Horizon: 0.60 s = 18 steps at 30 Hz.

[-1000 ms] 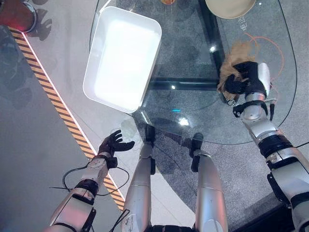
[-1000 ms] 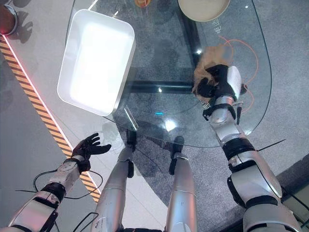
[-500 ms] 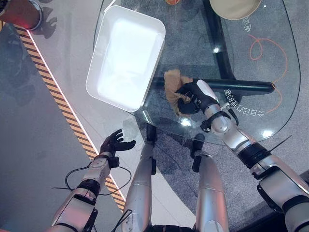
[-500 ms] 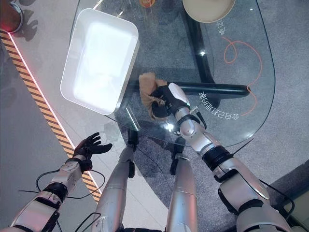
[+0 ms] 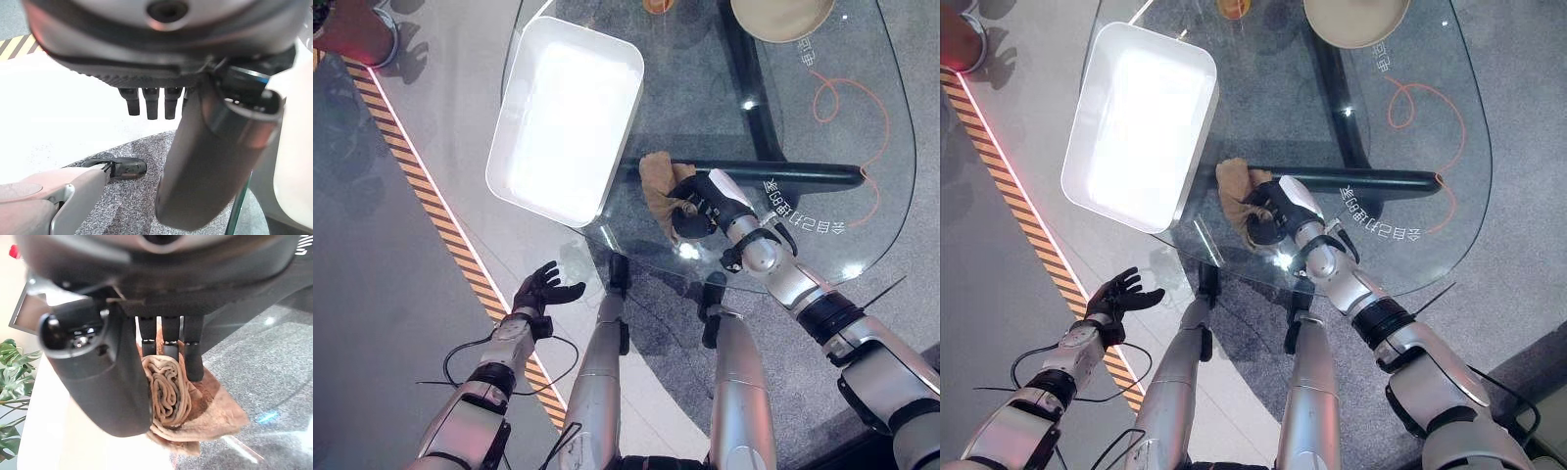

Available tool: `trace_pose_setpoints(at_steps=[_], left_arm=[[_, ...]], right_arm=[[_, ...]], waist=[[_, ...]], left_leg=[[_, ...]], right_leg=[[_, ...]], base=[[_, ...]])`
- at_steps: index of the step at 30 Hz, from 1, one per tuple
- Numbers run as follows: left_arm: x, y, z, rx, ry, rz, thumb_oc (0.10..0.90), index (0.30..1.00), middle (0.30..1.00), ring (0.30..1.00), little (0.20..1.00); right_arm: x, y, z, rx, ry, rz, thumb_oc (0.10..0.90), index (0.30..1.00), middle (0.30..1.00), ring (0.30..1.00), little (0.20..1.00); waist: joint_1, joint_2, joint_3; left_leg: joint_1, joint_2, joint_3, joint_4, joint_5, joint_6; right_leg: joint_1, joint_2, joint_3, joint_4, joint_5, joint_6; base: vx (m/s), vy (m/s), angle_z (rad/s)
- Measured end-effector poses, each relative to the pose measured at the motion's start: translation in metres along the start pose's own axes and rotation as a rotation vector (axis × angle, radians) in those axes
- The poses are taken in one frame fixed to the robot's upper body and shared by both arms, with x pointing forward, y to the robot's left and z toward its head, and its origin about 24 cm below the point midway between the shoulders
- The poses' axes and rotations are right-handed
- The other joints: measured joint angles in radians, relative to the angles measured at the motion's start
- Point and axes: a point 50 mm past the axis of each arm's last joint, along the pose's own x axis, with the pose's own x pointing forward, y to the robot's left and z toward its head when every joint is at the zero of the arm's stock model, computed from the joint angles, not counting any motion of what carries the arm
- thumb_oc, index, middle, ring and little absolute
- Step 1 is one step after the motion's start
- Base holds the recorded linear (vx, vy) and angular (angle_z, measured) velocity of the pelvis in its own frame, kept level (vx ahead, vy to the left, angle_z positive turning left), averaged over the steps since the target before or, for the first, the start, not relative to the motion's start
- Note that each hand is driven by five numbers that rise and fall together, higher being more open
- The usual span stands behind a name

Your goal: Wipe the table with a cloth and put it in the basket.

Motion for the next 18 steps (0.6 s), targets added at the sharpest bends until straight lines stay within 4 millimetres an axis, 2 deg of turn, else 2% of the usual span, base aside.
trace_pose_setpoints(at_steps=[4,8,12,18], left_arm=[[0.000,0.005,0.002,-0.092,-0.011,0.035,0.800,0.900,0.900,0.900,0.900],[0.000,0.013,0.006,-0.333,-0.054,0.139,0.800,0.900,0.900,0.900,0.900],[-0.001,0.022,0.010,-0.460,-0.095,0.221,0.800,0.900,0.900,0.900,0.900],[-0.004,0.039,0.017,-0.672,-0.149,0.367,0.800,0.900,0.900,0.900,0.900]], right_arm=[[-0.001,0.001,-0.002,0.004,0.006,-0.012,0.100,0.300,0.300,0.300,0.200],[-0.003,0.003,-0.004,0.010,0.014,-0.027,0.100,0.300,0.300,0.300,0.200],[-0.005,0.004,-0.008,0.022,0.025,-0.052,0.100,0.300,0.300,0.300,0.200],[-0.007,0.004,-0.012,0.138,0.057,-0.131,0.100,0.300,0.300,0.300,0.200]], waist=[[0.001,0.000,0.000],[0.002,0.000,0.000],[0.004,0.000,0.000],[0.001,0.000,0.000]], left_leg=[[0.000,0.000,0.000,0.002,0.000,0.000],[0.004,0.000,0.000,0.003,0.002,-0.003],[0.016,0.000,0.000,0.002,0.000,-0.001],[0.015,0.000,-0.001,0.004,-0.004,-0.004]], right_leg=[[0.001,0.000,0.000,0.001,0.000,0.000],[0.006,0.000,0.000,0.003,0.000,0.000],[0.017,-0.001,0.000,0.005,-0.001,-0.001],[0.013,-0.001,0.000,0.015,-0.010,-0.008]], base=[[0.00,0.000,0.00],[0.00,0.000,0.00],[0.00,0.000,0.00],[0.00,0.000,0.00]])
